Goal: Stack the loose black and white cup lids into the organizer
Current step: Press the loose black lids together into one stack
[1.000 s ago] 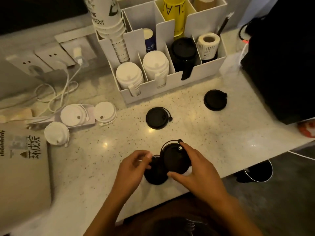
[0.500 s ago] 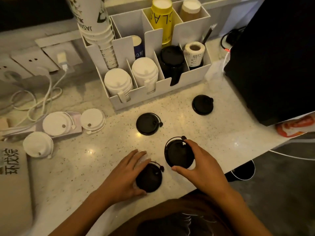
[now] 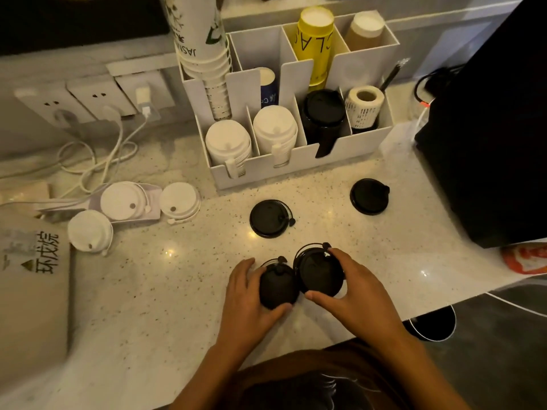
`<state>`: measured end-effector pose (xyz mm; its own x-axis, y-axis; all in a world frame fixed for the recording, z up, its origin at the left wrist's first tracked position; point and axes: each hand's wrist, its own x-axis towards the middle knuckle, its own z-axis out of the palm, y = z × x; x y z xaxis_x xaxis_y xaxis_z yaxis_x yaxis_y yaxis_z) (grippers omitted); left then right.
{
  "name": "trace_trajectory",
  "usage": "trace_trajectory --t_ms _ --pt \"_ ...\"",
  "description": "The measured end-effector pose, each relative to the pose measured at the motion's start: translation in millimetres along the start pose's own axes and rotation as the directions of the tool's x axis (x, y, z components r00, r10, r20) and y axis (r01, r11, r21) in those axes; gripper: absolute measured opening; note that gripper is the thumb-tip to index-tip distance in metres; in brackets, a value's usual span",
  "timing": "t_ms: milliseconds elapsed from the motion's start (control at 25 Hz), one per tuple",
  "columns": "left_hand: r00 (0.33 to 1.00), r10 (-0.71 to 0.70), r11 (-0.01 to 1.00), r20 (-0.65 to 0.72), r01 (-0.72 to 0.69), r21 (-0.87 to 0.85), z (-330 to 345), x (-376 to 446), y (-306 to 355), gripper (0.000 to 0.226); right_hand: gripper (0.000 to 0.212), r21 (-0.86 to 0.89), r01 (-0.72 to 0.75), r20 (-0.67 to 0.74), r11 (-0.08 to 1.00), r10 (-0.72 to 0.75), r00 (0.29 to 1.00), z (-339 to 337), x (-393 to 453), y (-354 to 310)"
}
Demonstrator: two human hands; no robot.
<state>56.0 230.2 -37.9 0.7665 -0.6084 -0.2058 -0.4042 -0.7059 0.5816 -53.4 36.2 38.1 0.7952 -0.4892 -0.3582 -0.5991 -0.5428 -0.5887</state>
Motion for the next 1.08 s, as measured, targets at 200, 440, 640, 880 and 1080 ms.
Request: trace_trajectory --t_ms 200,440,640,880,1080 --pt "0.996 -0.082 0.995 -0.037 0.084 0.063 24.5 -7.7 9.9 0.091 0.093 -0.051 0.057 0.031 0.997 -0.055 0.998 -10.0 6.6 11.8" --pt "0.999 0.021 0.96 -0.045 -0.007 0.281 14.0 -14.6 -7.7 0.106 0.092 -0.112 0.107 0.03 0.988 -0.104 0.994 -8.0 18.2 13.8" --pt "0.998 0.062 0.962 -0.006 -0.058 0.267 14.3 -13.8 -25.2 0.095 0.09 -0.162 0.21 0.099 0.964 -0.196 0.976 21.4 15.4 3.6" --pt "0.993 0.009 0.989 -0.12 0.009 0.149 32.0 -24.3 -22.3 0.084 0.09 -0.275 0.249 0.177 0.929 -0.205 0.963 54.5 14.0 -4.2" --pt "0.989 0.026 0.987 -0.146 -0.002 0.162 34.4 -21.8 -25.4 0.086 0.091 -0.326 0.279 0.186 0.903 -0.229 0.956 62.5 14.5 -2.9"
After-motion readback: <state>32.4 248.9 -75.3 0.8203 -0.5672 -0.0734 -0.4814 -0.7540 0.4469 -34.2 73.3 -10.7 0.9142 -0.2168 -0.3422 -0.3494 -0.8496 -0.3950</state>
